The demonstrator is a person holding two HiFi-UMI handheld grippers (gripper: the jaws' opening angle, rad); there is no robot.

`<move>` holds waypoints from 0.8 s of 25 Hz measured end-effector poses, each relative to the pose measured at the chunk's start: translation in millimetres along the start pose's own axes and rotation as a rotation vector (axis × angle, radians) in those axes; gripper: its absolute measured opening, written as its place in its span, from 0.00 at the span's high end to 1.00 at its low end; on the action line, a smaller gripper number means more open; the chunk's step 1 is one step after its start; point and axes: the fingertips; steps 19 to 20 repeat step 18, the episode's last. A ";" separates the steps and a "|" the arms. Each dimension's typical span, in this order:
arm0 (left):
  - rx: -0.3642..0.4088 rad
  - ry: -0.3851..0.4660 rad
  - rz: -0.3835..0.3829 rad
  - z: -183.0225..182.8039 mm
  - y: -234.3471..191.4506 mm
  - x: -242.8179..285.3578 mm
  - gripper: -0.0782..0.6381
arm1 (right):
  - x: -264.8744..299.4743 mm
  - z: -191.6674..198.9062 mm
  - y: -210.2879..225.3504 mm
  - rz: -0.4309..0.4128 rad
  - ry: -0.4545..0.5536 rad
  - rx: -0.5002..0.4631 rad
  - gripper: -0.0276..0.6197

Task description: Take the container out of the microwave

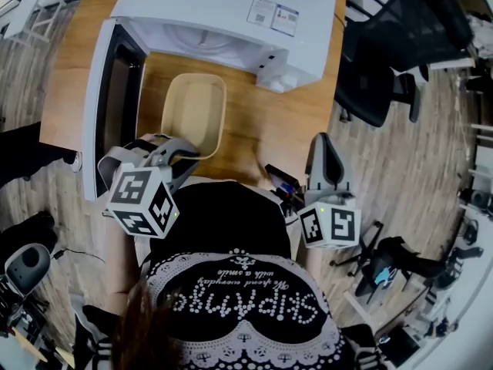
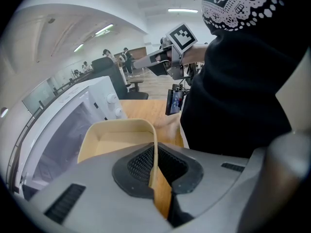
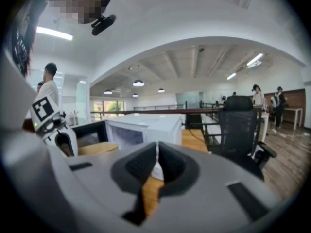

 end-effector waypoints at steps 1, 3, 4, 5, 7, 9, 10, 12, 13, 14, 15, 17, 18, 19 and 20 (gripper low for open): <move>0.002 0.000 0.001 -0.2 0.4 0.4 0.83 | -0.1 0.1 -0.1 0.000 -0.001 0.000 0.90; 0.004 -0.001 0.003 -0.5 1.1 0.4 0.83 | -0.6 -0.3 0.3 0.000 0.000 0.000 0.90; 0.004 -0.002 0.003 -0.5 1.3 0.1 0.83 | -0.7 -0.6 0.5 0.000 0.001 0.000 0.90; 0.004 -0.002 0.003 -0.5 1.2 -0.1 0.83 | -0.6 -0.9 0.7 0.000 0.001 0.000 0.90; 0.005 -0.002 0.002 -0.4 0.7 -0.2 0.83 | -0.2 -1.3 1.1 0.000 0.001 -0.001 0.90; 0.006 0.000 0.000 -0.5 0.0 0.0 0.83 | 0.5 -1.2 1.2 0.002 -0.001 -0.001 0.90; 0.007 0.001 0.000 -0.6 -0.3 0.0 0.83 | 0.9 -1.1 1.1 0.002 -0.003 -0.001 0.90; 0.008 0.001 0.001 -0.6 -1.0 0.2 0.83 | 1.8 -0.9 0.7 0.002 -0.007 -0.002 0.90; 0.009 0.001 0.001 -0.6 -1.5 0.4 0.83 | 2.4 -0.9 0.6 0.001 -0.008 -0.003 0.90; 0.010 0.001 0.000 -0.5 -2.1 0.6 0.83 | 3.0 -1.0 0.4 0.000 -0.008 -0.003 0.90; 0.010 0.001 -0.001 -0.4 -2.8 0.8 0.83 | 3.7 -1.1 0.3 -0.002 -0.008 -0.004 0.90; 0.013 0.001 -0.005 0.1 -4.1 1.1 0.83 | 4.7 -1.2 0.1 -0.003 -0.008 -0.005 0.90; 0.014 0.001 -0.007 0.3 -4.7 1.2 0.83 | 5.2 -1.2 0.0 -0.004 -0.009 -0.005 0.90; 0.014 0.001 -0.007 0.3 -4.7 1.2 0.83 | 5.2 -1.2 0.0 -0.004 -0.009 -0.005 0.90; 0.014 0.001 -0.007 0.3 -4.7 1.2 0.83 | 5.2 -1.2 0.0 -0.004 -0.009 -0.005 0.90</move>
Point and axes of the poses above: the fingertips, and each gripper's own axes: x forward along the fingers, y to its right, z out of its underside, and after that the axes turned 8 degrees about -z, right-handed
